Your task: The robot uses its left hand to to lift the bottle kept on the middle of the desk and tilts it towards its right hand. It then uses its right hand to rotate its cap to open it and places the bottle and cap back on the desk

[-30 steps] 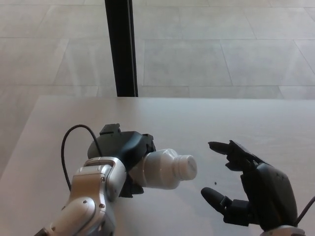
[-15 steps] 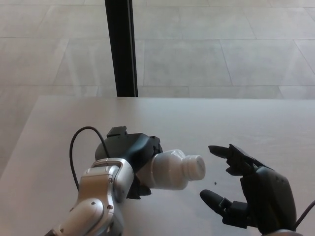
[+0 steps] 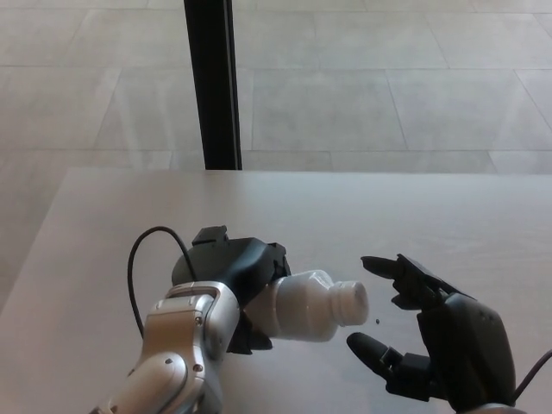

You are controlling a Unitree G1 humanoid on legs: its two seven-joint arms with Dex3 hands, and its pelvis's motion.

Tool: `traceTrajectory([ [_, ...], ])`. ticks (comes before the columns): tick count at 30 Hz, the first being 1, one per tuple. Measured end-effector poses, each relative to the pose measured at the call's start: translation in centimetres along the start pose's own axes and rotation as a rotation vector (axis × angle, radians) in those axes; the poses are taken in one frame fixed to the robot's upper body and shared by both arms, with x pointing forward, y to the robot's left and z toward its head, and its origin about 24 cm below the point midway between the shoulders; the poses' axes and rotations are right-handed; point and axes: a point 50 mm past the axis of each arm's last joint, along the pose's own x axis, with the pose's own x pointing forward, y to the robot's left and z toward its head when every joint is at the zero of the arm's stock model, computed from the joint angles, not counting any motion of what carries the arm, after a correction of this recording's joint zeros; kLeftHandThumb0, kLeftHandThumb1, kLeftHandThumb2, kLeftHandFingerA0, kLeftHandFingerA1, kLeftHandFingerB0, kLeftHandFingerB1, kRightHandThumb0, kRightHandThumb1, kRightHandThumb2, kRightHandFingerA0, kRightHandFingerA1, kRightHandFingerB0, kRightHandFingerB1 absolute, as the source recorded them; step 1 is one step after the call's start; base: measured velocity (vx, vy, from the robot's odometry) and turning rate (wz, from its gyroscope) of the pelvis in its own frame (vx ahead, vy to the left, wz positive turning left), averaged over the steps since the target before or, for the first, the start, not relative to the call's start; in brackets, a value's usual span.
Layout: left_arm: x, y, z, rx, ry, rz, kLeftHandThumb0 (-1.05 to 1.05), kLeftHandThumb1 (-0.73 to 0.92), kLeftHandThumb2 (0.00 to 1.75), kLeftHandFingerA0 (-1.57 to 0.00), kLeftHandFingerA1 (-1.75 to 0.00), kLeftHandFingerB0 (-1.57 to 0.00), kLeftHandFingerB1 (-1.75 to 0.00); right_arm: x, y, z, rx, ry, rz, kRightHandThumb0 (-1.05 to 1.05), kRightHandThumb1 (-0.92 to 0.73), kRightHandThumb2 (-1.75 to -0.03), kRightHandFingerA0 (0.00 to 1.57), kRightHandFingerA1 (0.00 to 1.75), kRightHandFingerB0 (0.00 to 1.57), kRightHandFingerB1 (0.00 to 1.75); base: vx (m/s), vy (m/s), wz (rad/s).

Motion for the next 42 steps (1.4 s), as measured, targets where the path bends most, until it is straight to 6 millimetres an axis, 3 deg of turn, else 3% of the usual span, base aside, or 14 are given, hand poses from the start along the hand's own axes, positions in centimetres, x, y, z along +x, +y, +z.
traceTrajectory([
  [1,0.0,-0.02,0.03,0.0,-0.001,0.0,-0.29,0.7,0.62,-0.74,-1.44,-0.76,-0.86,0.0,0.01,-0.02,-0.001,-0.001,0.001,-0.61,-0.64,-0.6,0.65,0.89,0.44,0.44,0.0,0.0,0.0],
  [2,0.0,-0.03,0.07,-0.001,-0.002,0.0,-0.28,0.68,0.65,-0.74,-1.35,-0.71,-0.65,-0.01,0.02,-0.04,-0.001,-0.002,0.002,-0.58,-0.66,-0.6,0.69,0.91,0.47,0.44,0.0,0.0,0.0],
  [3,0.0,-0.03,0.09,-0.001,-0.002,0.0,-0.28,0.68,0.65,-0.74,-1.35,-0.71,-0.65,-0.01,0.03,-0.04,-0.001,-0.002,0.002,-0.58,-0.66,-0.6,0.69,0.91,0.47,0.44,0.0,0.0,0.0],
  [4,-0.01,-0.05,0.11,0.0,-0.003,-0.001,-0.27,0.68,0.62,-0.7,-1.04,-0.7,-0.6,-0.01,0.04,-0.07,-0.002,-0.006,0.004,-0.55,-0.67,-0.6,0.73,0.93,0.48,0.43,0.0,0.0,0.0],
  [5,-0.01,-0.05,0.12,0.001,-0.003,-0.001,-0.26,0.67,0.64,-0.73,-1.11,-0.74,-0.62,-0.01,0.05,-0.08,-0.002,-0.007,0.005,-0.53,-0.67,-0.6,0.75,0.95,0.48,0.42,0.0,0.0,0.0],
  [7,0.0,-0.07,0.18,0.0,-0.003,-0.002,-0.31,0.68,0.61,-0.72,-0.96,-0.72,-0.6,-0.01,0.08,-0.13,-0.003,-0.012,0.008,-0.54,-0.68,-0.61,0.8,1.0,0.47,0.43,0.0,0.0,0.0],
  [8,0.0,-0.09,0.21,-0.001,-0.004,-0.002,-0.31,0.68,0.61,-0.73,-1.15,-0.76,-0.64,-0.01,0.08,-0.14,-0.002,-0.013,0.01,-0.54,-0.68,-0.61,0.82,1.01,0.46,0.43,0.0,0.0,0.0],
  [14,0.0,-0.13,0.38,-0.005,-0.009,-0.003,-0.31,0.68,0.6,-0.74,-1.01,-0.73,-0.62,0.0,0.12,-0.19,0.003,-0.014,0.028,-0.54,-0.69,-0.61,0.87,1.08,0.53,0.47,0.0,0.0,0.0],
  [19,0.03,-0.13,0.34,0.0,-0.006,-0.001,-0.3,0.68,0.62,-0.73,-1.1,-0.7,-0.63,-0.02,0.23,-0.26,0.005,-0.015,0.035,-0.53,-0.7,-0.63,0.86,1.24,0.58,0.51,0.0,0.0,0.0],
  [26,0.09,-0.15,0.29,0.004,-0.004,-0.001,-0.32,0.7,0.6,-0.72,-1.0,-0.68,-0.62,-0.01,0.29,-0.33,0.009,-0.013,0.039,-0.51,-0.71,-0.62,0.83,1.39,0.63,0.54,0.0,0.0,0.0],
  [34,0.14,-0.2,0.44,-0.005,-0.009,-0.002,-0.28,0.69,0.7,-0.8,-1.47,-0.76,-0.91,0.0,0.23,-0.59,0.006,-0.013,0.039,-0.54,-0.74,-0.61,0.81,1.63,0.8,0.76,0.0,0.0,0.0],
  [35,0.14,-0.21,0.47,-0.007,-0.009,-0.003,-0.27,0.7,0.7,-0.79,-1.27,-0.71,-0.75,0.01,0.18,-0.66,0.004,-0.013,0.038,-0.55,-0.74,-0.6,0.81,1.66,0.78,0.81,0.0,0.0,0.0],
  [39,0.17,-0.25,0.55,-0.011,-0.009,-0.003,-0.26,0.68,0.71,-0.8,-1.2,-0.7,-0.62,0.05,0.06,-0.85,-0.003,-0.017,0.038,-0.55,-0.74,-0.6,0.81,1.66,0.77,0.8,0.0,0.0,0.0],
  [42,0.21,-0.29,0.6,-0.013,-0.011,-0.004,-0.26,0.67,0.71,-0.78,-1.35,-0.7,-0.68,0.11,-0.05,-0.92,-0.008,-0.024,0.037,-0.56,-0.74,-0.6,0.79,1.67,0.76,0.81,0.0,0.0,0.0],
])
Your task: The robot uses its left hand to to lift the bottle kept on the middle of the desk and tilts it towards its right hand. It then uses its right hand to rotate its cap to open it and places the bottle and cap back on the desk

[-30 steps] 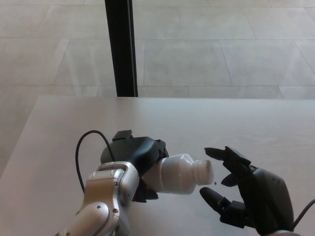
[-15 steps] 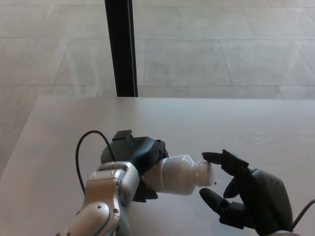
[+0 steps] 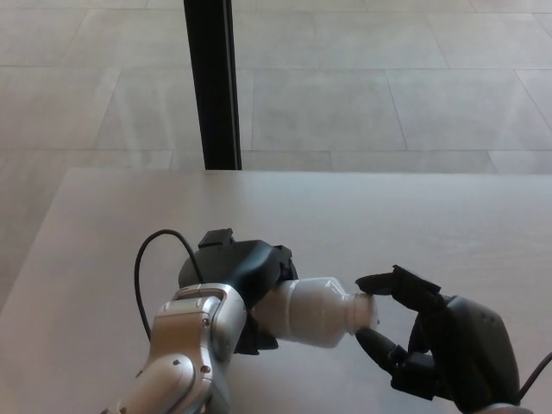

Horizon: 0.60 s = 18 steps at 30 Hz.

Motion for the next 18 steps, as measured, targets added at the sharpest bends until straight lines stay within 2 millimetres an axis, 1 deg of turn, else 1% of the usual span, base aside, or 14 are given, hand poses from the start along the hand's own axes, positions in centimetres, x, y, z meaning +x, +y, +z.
traceTrajectory([
  [3,0.01,-0.02,0.1,-0.003,-0.002,0.0,-0.28,0.69,0.69,-0.79,-1.32,-0.69,-0.71,0.02,0.01,-0.14,-0.005,-0.003,0.002,-0.56,-0.74,-0.6,0.79,1.66,0.77,0.8,0.0,0.0,0.0],
  [4,0.01,-0.02,0.11,-0.003,-0.002,0.0,-0.3,0.7,0.68,-0.78,-1.26,-0.72,-0.78,0.01,0.02,-0.19,-0.005,-0.003,0.003,-0.56,-0.74,-0.6,0.78,1.65,0.78,0.81,0.0,0.0,0.0],
  [5,0.02,-0.03,0.13,-0.004,-0.002,-0.001,-0.32,0.69,0.64,-0.77,-1.2,-0.72,-0.72,0.01,0.03,-0.23,-0.005,-0.002,0.004,-0.56,-0.74,-0.6,0.78,1.64,0.78,0.8,0.0,0.0,0.0],
  [7,0.03,0.02,0.13,-0.007,-0.002,0.001,-0.32,0.68,0.61,-0.77,-1.17,-0.75,-0.72,-0.01,0.06,-0.32,-0.007,-0.001,0.006,-0.56,-0.74,-0.6,0.77,1.64,0.78,0.81,0.0,0.0,0.0],
  [8,0.03,0.04,0.11,-0.008,-0.001,0.001,-0.33,0.69,0.62,-0.77,-1.21,-0.72,-0.8,-0.02,0.07,-0.35,-0.008,0.0,0.007,-0.55,-0.74,-0.6,0.78,1.64,0.78,0.79,0.0,0.0,0.0],
  [9,0.03,0.06,0.11,-0.01,-0.001,0.002,-0.31,0.68,0.61,-0.77,-1.25,-0.73,-0.77,-0.02,0.08,-0.37,-0.008,0.0,0.009,-0.54,-0.73,-0.6,0.79,1.62,0.78,0.75,0.0,0.0,0.0],
  [10,0.04,0.08,0.12,-0.012,-0.001,0.002,-0.31,0.68,0.61,-0.77,-1.25,-0.73,-0.77,-0.04,0.11,-0.37,-0.007,0.0,0.01,-0.54,-0.73,-0.6,0.79,1.62,0.78,0.75,0.0,0.0,0.0],
  [11,0.04,0.08,0.12,-0.013,-0.001,0.003,-0.27,0.67,0.66,-0.78,-1.27,-0.74,-0.79,-0.05,0.13,-0.38,-0.007,0.0,0.01,-0.53,-0.73,-0.6,0.8,1.61,0.77,0.71,0.0,0.0,0.0],
  [12,0.05,0.11,0.12,-0.015,-0.001,0.003,-0.27,0.65,0.74,-0.77,-1.42,-0.73,-0.87,-0.07,0.16,-0.4,-0.007,0.0,0.012,-0.56,-0.71,-0.61,0.82,1.52,0.71,0.6,0.0,0.0,0.0],
  [13,0.05,0.14,0.12,-0.018,0.0,0.005,-0.27,0.65,0.74,-0.77,-1.42,-0.73,-0.87,-0.09,0.17,-0.41,-0.007,0.001,0.013,-0.56,-0.71,-0.61,0.82,1.52,0.71,0.6,0.0,0.0,0.0],
  [14,0.06,0.21,0.12,-0.023,0.0,0.007,-0.27,0.67,0.75,-0.81,-1.4,-0.75,-0.92,-0.11,0.19,-0.43,-0.007,0.002,0.014,-0.58,-0.67,-0.62,0.82,1.46,0.67,0.54,0.0,0.0,0.0],
  [15,0.07,0.24,0.11,-0.027,0.001,0.008,-0.26,0.66,0.75,-0.79,-1.43,-0.78,-0.97,-0.13,0.2,-0.44,-0.006,0.003,0.016,-0.59,-0.65,-0.61,0.85,1.46,0.64,0.51,0.0,0.0,0.0],
  [17,0.12,0.29,0.13,-0.038,0.003,0.01,-0.24,0.66,0.74,-0.79,-1.42,-0.78,-0.93,-0.16,0.21,-0.5,-0.005,0.006,0.02,-0.59,-0.6,-0.59,0.89,1.46,0.59,0.47,0.0,0.0,0.0],
  [18,0.13,0.34,0.13,-0.042,0.004,0.012,-0.26,0.7,0.7,-0.8,-1.28,-0.73,-0.82,-0.19,0.22,-0.52,-0.005,0.007,0.023,-0.6,-0.59,-0.6,0.89,1.43,0.56,0.47,0.0,0.0,0.0],
])
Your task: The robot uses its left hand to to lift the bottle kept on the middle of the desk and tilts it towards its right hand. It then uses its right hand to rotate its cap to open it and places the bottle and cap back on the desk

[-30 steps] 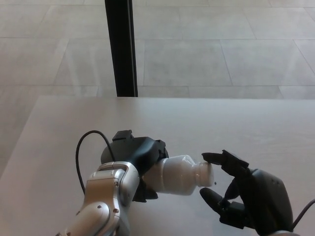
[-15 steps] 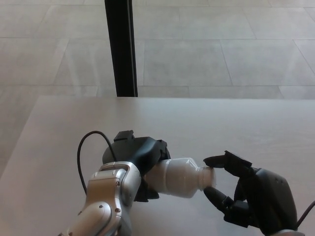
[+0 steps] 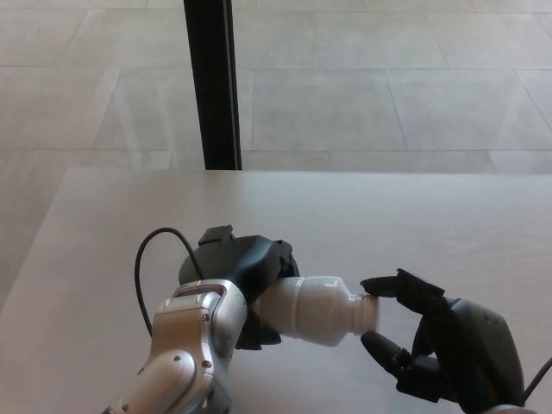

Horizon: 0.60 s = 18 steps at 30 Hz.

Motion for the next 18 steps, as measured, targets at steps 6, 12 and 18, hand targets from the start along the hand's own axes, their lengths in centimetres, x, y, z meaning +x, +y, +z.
traceTrajectory([
  [6,0.02,0.22,-0.07,-0.015,0.004,0.007,-0.25,0.69,0.74,-0.79,-1.16,-0.71,-0.66,-0.13,0.17,-0.06,-0.003,0.003,0.021,-0.63,-0.53,-0.58,0.84,1.32,0.38,0.41,0.0,0.0,0.0],
  [12,0.02,0.2,0.03,-0.018,0.001,0.006,-0.25,0.68,0.73,-0.78,-1.17,-0.75,-0.7,-0.2,0.41,0.04,-0.013,-0.003,0.063,-0.72,-0.54,-0.58,0.64,1.35,0.18,0.41,0.0,0.0,0.0],
  [18,0.0,0.07,0.06,-0.017,-0.004,0.003,-0.3,0.69,0.63,-0.7,-0.97,-0.71,-0.67,-0.23,0.47,-0.04,-0.039,-0.009,0.098,-0.67,-0.58,-0.58,0.63,1.33,0.28,0.46,0.0,0.0,0.0],
])
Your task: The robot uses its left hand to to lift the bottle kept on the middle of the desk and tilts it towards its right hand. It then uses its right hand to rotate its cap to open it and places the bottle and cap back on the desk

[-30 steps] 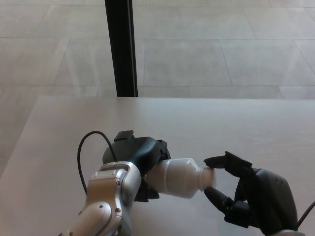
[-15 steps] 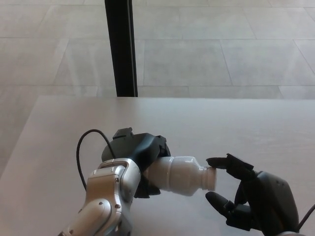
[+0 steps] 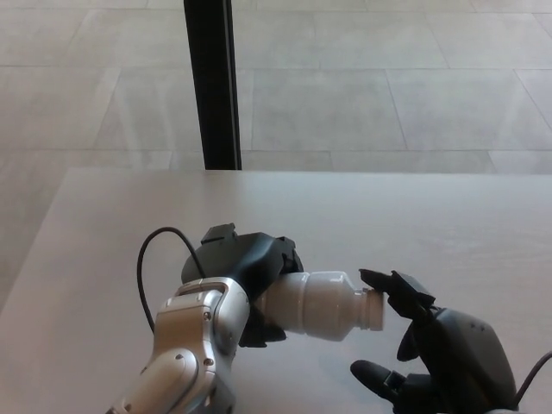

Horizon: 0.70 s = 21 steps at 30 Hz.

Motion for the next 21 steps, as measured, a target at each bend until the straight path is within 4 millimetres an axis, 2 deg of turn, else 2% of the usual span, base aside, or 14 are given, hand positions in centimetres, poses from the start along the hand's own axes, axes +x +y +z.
traceTrajectory([
  [1,0.0,0.0,0.0,0.001,-0.001,-0.001,-0.3,0.69,0.63,-0.67,-0.93,-0.71,-0.67,0.0,0.0,0.0,-0.002,-0.001,0.0,-0.66,-0.44,-0.88,0.68,1.08,0.24,0.54,0.0,0.0,0.0],
  [2,0.0,-0.1,0.0,0.002,-0.002,-0.001,-0.28,0.7,0.65,-0.72,-1.03,-0.73,-0.69,0.0,0.0,0.0,-0.003,-0.001,0.0,-0.6,-0.44,-0.9,0.72,1.07,0.28,0.56,0.0,0.0,0.0],
  [3,0.0,-0.1,0.0,0.002,-0.004,-0.002,-0.28,0.7,0.65,-0.72,-1.03,-0.73,-0.69,0.1,0.0,-0.1,-0.005,-0.001,0.001,-0.6,-0.44,-0.9,0.72,1.07,0.28,0.56,0.0,0.0,0.0],
  [4,0.0,-0.1,0.0,0.002,-0.005,-0.002,-0.29,0.71,0.63,-0.72,-1.0,-0.73,-0.65,0.1,0.0,-0.1,-0.007,0.0,0.001,-0.6,-0.59,-0.59,0.7,1.3,0.37,0.48,0.0,0.0,0.0],
  [5,0.0,-0.1,0.0,0.003,-0.006,-0.003,-0.3,0.69,0.64,-0.73,-1.2,-0.75,-0.67,0.1,0.0,-0.2,-0.008,0.0,0.0,-0.58,-0.61,-0.6,0.71,1.3,0.41,0.5,0.0,0.0,0.0],
  [8,0.0,-0.1,0.2,-0.001,-0.01,-0.008,-0.26,0.67,0.68,-0.79,-1.31,-0.72,-0.71,0.2,0.0,-0.4,-0.022,-0.002,-0.01,-0.53,-0.68,-0.62,0.72,1.34,0.45,0.58,0.0,0.0,0.0],
  [9,0.0,-0.2,0.2,-0.003,-0.012,-0.009,-0.25,0.69,0.76,-0.8,-1.54,-0.77,-1.0,0.2,0.0,-0.6,-0.03,-0.001,-0.014,-0.53,-0.7,-0.64,0.73,1.37,0.45,0.63,0.0,0.0,0.0],
  [10,0.0,-0.2,0.3,-0.004,-0.012,-0.01,-0.25,0.68,0.76,-0.78,-1.34,-0.68,-0.79,0.3,0.0,-0.7,-0.039,-0.001,-0.019,-0.53,-0.72,-0.64,0.72,1.38,0.45,0.64,0.0,0.0,0.0],
  [11,0.0,-0.2,0.3,-0.003,-0.013,-0.01,-0.25,0.68,0.76,-0.78,-1.18,-0.66,-0.68,0.3,-0.1,-0.8,-0.05,-0.003,-0.026,-0.53,-0.72,-0.64,0.73,1.39,0.45,0.65,0.0,0.0,0.0],
  [13,-0.1,-0.1,0.4,-0.003,-0.017,-0.007,-0.25,0.69,0.75,-0.75,-1.1,-0.64,-0.64,0.5,-0.2,-1.1,-0.07,-0.006,-0.038,-0.53,-0.73,-0.64,0.73,1.37,0.45,0.65,0.0,0.0,0.0],
  [16,-0.2,0.0,0.5,-0.002,-0.023,-0.006,-0.27,0.67,0.73,-0.77,-1.19,-0.67,-0.68,0.6,-0.5,-1.4,-0.09,-0.009,-0.056,-0.52,-0.75,-0.65,0.75,1.31,0.48,0.63,0.0,0.0,0.0],
  [17,-0.2,0.0,0.5,-0.002,-0.025,-0.006,-0.26,0.65,0.76,-0.75,-0.99,-0.67,-0.62,0.6,-0.5,-1.5,-0.094,-0.01,-0.06,-0.5,-0.76,-0.64,0.77,1.31,0.5,0.61,0.0,0.0,0.0],
  [20,-0.3,0.0,0.5,-0.006,-0.027,-0.006,-0.27,0.66,0.73,-0.74,-1.01,-0.66,-0.6,0.6,-0.6,-1.7,-0.105,-0.015,-0.072,-0.48,-0.75,-0.63,0.8,1.27,0.53,0.6,0.0,0.0,0.0],
  [21,-0.3,0.0,0.5,-0.007,-0.027,-0.006,-0.26,0.65,0.75,-0.76,-1.3,-0.71,-0.73,0.6,-0.6,-1.8,-0.108,-0.017,-0.076,-0.47,-0.75,-0.64,0.81,1.3,0.53,0.6,0.0,0.0,0.0],
])
